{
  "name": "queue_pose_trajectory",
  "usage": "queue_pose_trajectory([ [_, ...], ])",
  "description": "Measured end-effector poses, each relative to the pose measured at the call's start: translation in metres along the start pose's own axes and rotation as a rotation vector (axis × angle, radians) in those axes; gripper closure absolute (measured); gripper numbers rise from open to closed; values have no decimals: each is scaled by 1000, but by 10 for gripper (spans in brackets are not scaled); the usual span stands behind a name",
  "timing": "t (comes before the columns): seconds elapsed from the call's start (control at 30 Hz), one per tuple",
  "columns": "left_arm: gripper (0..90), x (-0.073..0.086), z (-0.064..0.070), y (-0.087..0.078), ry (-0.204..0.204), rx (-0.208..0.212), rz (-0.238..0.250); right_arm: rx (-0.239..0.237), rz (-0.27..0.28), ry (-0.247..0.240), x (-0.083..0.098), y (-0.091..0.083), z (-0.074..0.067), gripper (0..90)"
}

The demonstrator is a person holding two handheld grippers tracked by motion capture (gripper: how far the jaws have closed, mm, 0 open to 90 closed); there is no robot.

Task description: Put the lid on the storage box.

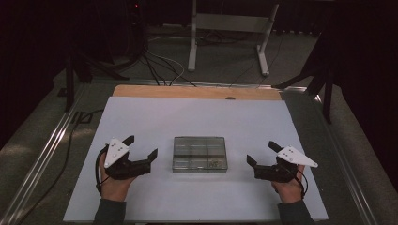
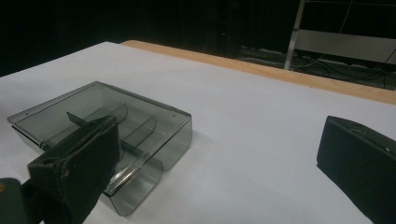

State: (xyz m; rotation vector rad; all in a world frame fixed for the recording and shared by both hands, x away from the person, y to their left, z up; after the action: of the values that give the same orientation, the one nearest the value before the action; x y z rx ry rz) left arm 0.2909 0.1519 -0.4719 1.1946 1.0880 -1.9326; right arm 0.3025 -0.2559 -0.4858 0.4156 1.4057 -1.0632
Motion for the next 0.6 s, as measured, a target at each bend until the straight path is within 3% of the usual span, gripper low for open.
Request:
queue_pose_trajectory([
  [0.2,24,1,-13,-3,-13,-12,14,16,14,11,5,-7,4,0],
  [0.6,10,12,-29,-6,-36,-36,37,32,30,16,12,-19,9,0],
])
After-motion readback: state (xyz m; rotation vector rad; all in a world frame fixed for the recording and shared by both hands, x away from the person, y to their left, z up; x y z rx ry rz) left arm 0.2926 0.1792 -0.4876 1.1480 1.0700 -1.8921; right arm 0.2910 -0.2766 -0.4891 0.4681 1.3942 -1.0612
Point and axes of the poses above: each handheld gripper's, and its own axes: y roughly forward along the jaws, x roughly out of its underside, z roughly to its right, the point moved 6 cm from there along y, roughly forward along the jaws, and after that the axes turned 13 degrees about -y, right-handed, at the moved point
